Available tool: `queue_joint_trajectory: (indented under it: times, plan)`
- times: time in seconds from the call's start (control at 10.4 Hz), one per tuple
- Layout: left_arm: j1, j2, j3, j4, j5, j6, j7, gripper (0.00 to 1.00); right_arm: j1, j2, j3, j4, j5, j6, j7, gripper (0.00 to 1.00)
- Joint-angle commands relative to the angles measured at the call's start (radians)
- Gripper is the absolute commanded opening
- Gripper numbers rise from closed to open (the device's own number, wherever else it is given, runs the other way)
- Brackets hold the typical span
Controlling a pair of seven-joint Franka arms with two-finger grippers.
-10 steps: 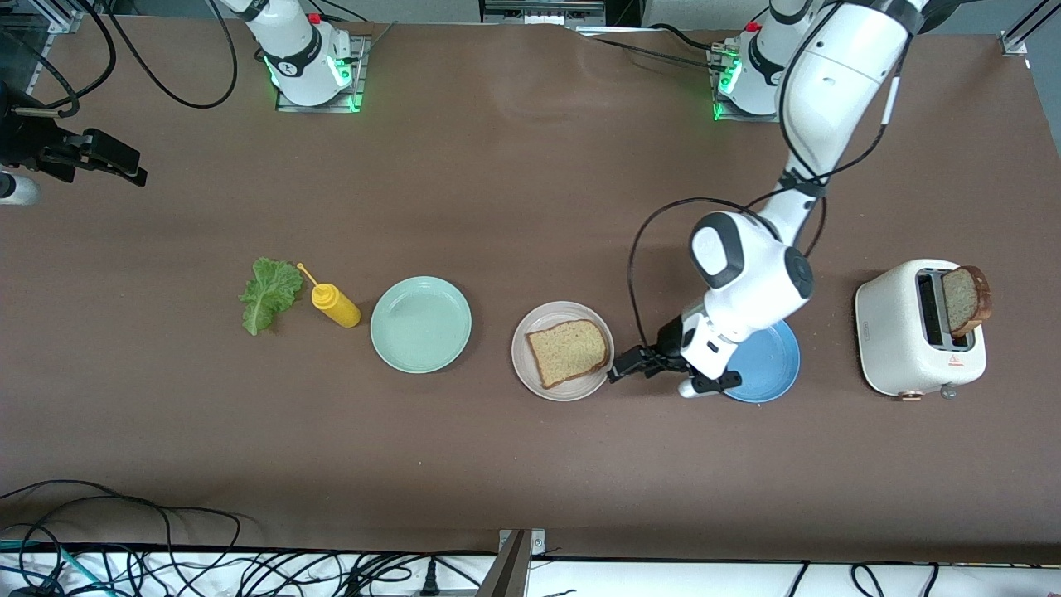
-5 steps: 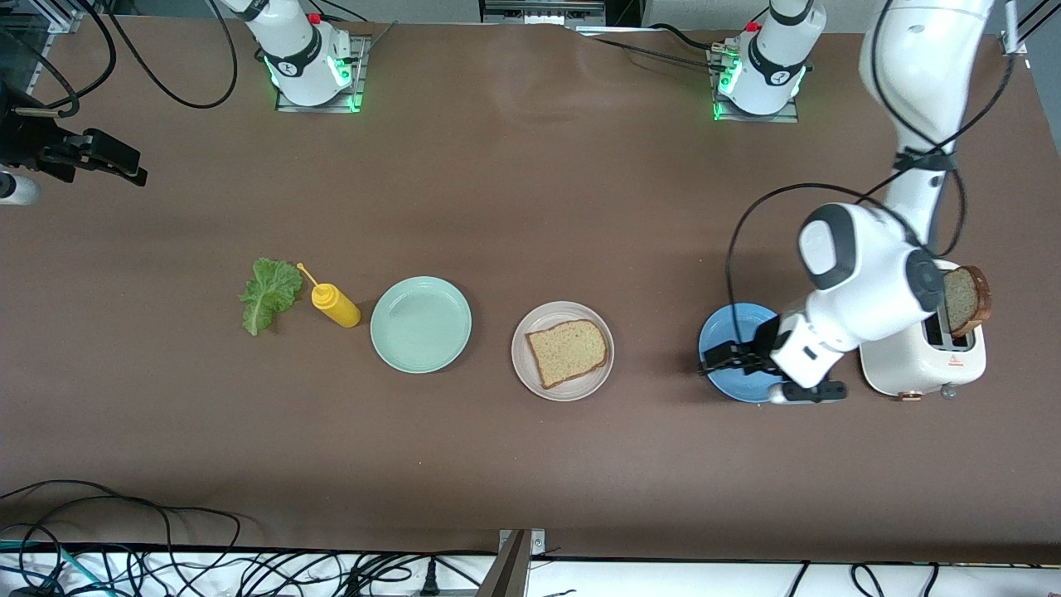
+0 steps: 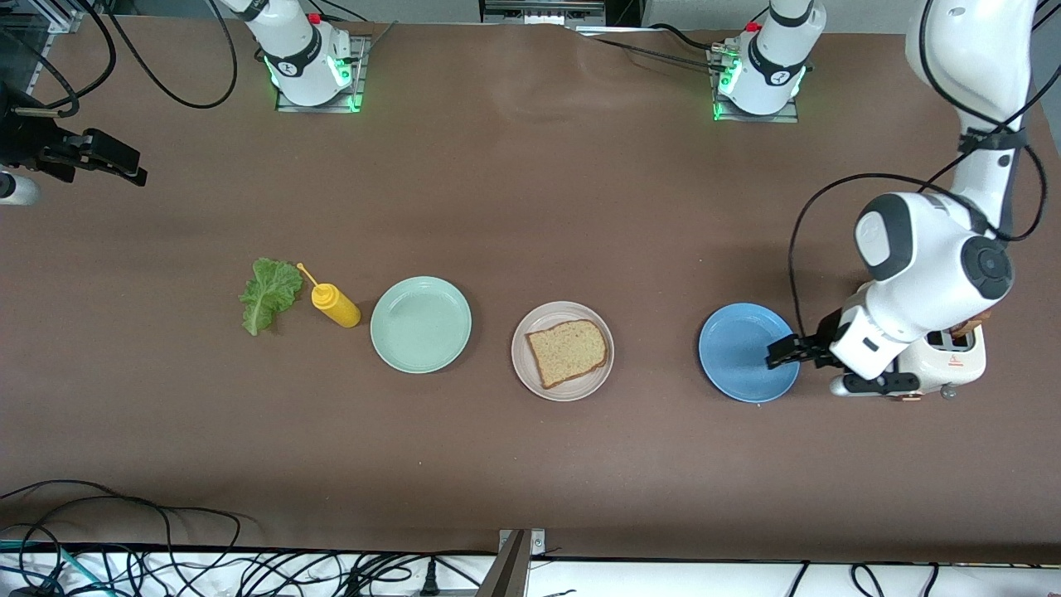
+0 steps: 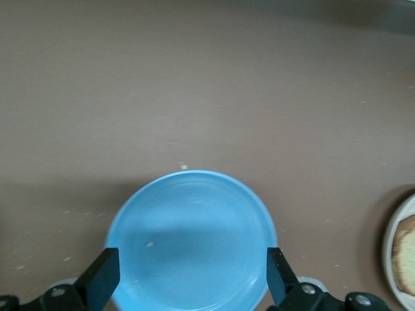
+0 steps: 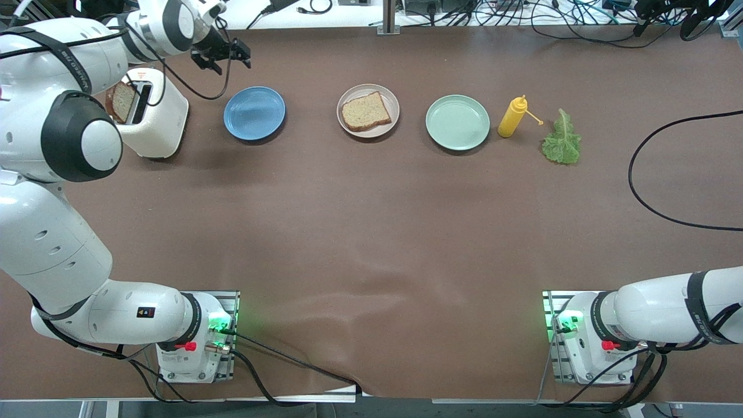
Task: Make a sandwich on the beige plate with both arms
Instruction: 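Release the bread onto the beige plate and raise the left gripper, then move the right gripper to the lettuce while the left gripper withdraws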
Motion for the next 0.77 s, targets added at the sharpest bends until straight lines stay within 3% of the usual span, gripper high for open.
queue_joint_trajectory:
  times: [0.0,0.48,0.68]
  plan:
    - [-0.001,-0.13,0.046,-0.116,0.094,-0.001,0.009,1.0,0.013,0.038,0.009,0.012,-0.011,-0.004,-0.004,1.0]
    - [0.005,-0.279,0.063,-0.094,0.161,-0.2,0.009,1.0,0.032,0.155,0.006,-0.017,-0.062,0.076,-0.005,1.0]
    - [0.013,-0.293,0.061,-0.011,0.194,-0.367,0.01,1.0,0.03,0.155,-0.013,-0.177,-0.082,0.285,-0.007,1.0]
